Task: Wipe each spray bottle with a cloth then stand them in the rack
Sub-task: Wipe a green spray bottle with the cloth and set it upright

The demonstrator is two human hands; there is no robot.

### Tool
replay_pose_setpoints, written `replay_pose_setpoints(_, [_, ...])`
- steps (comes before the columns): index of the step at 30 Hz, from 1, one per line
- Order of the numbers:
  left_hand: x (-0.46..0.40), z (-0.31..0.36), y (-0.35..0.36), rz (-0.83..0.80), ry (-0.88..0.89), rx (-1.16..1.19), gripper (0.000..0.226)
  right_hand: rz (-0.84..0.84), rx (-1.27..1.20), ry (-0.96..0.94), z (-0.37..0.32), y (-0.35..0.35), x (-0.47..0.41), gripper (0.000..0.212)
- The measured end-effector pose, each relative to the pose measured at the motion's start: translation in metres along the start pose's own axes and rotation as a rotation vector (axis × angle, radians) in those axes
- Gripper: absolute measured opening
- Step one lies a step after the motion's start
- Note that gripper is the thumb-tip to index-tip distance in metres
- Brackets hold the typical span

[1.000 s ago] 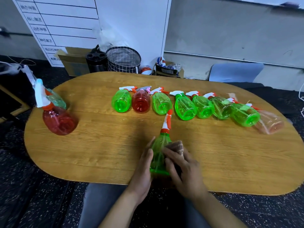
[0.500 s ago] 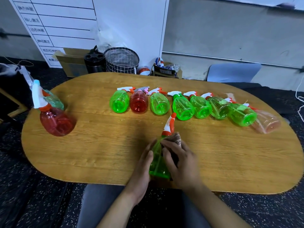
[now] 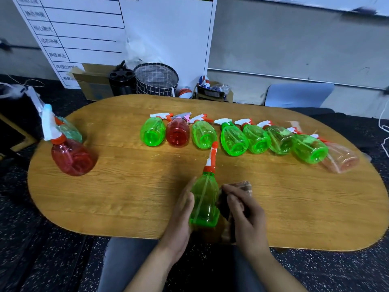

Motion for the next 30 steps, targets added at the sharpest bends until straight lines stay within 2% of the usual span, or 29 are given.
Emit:
replay_pose_setpoints(3, [-0.001,-0.001,0.000,-0.024,0.010,-0.027,0.093,0.027,-0.194,0.171,0.018,0.004,-0.010,0.025])
replay_pose_setpoints(5, [-0.001,-0.001,-0.001,-0.033,0.009,-0.052,0.095,0.014,-0.227,0.199,0.025,0.008,-0.009,0.025])
replay_pose_setpoints(10, [-0.001,-0.003,-0.005,-0.024,0.011,-0.065,0.068,-0.002,-0.283,0.215,0.029,0.016,0.002,0.022])
replay_pose_setpoints(13, [0.002,-0.001,-0.001,-0.037,-0.034,0.008,0.057,0.044,-0.348,0.188,0.035,0.017,0.003,0.039])
replay_pose_setpoints(14, [0.003,0.000,0.000,-0.042,-0.038,0.028,0.056,0.031,-0.322,0.151,0.034,0.018,0.004,0.039])
replay_pose_setpoints(17, [0.002,0.004,0.001,-0.022,-0.029,0.066,0.049,-0.001,-0.214,0.082,0.028,0.019,0.001,0.021])
replay_pose_setpoints(19, [0.000,0.002,0.000,-0.025,-0.042,0.074,0.055,0.013,-0.168,0.043,0.017,0.013,-0.009,0.017])
replay_pose_setpoints(22, [-0.002,-0.003,-0.001,-0.029,-0.058,0.036,0.061,-0.008,-0.055,-0.035,-0.008,0.009,-0.030,0.019])
replay_pose_setpoints(26, [-0.003,-0.005,-0.001,-0.020,-0.023,-0.006,0.056,-0.067,0.376,-0.199,-0.021,0.025,-0.036,0.019])
replay_pose_setpoints(30, [-0.004,-0.009,-0.010,-0.001,0.008,-0.052,0.053,-0.073,0.434,-0.340,-0.021,0.026,-0.013,0.024])
Point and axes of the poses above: each hand's wrist, its own x-axis away from the middle knuckle, its own y-axis out of the palm, z = x × y, the point moved 7 cm from there along -x, towards the middle knuckle, and after that the axes turned 13 degrees about x, right-handed, at the moved point
